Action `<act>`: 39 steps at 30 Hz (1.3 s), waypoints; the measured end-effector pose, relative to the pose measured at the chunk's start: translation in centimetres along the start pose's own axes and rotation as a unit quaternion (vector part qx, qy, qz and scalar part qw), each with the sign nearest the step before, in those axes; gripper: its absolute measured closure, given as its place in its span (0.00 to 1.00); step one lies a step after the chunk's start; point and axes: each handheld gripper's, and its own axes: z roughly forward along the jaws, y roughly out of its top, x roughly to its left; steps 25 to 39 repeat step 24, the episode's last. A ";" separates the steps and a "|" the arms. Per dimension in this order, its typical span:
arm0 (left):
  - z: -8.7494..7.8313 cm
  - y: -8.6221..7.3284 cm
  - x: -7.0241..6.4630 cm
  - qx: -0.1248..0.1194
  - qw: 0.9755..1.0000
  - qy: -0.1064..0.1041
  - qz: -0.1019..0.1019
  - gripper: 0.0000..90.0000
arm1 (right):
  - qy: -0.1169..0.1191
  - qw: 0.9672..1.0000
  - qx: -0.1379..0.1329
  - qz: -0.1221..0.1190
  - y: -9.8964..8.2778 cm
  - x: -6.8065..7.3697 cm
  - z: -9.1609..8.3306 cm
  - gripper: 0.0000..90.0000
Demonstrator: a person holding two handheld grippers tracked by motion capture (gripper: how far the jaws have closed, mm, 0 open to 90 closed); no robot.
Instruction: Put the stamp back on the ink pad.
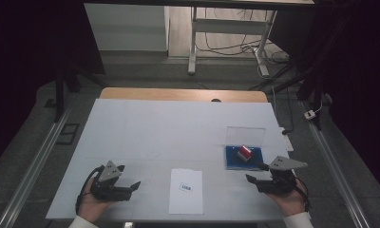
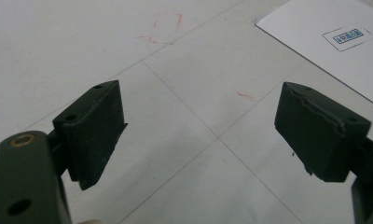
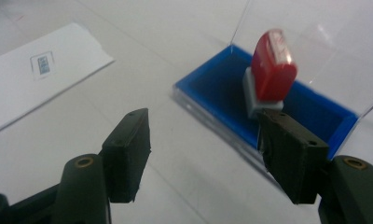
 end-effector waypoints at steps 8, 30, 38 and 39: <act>0.1 -0.1 -0.4 0.003 1.000 -0.006 0.003 0.18 | 0.015 1.000 -0.015 0.003 -2.4 0.4 0.3 0.38; 0.2 -0.1 -0.1 0.005 1.000 -0.004 -0.003 0.18 | 0.019 0.999 -0.014 -0.023 -2.1 0.9 0.6 0.38; 0.2 -0.1 -0.1 0.005 1.000 -0.004 -0.003 0.18 | 0.019 0.999 -0.014 -0.023 -2.1 0.9 0.6 0.38; 0.2 -0.1 -0.1 0.005 1.000 -0.004 -0.003 0.18 | 0.019 0.999 -0.014 -0.023 -2.1 0.9 0.6 0.38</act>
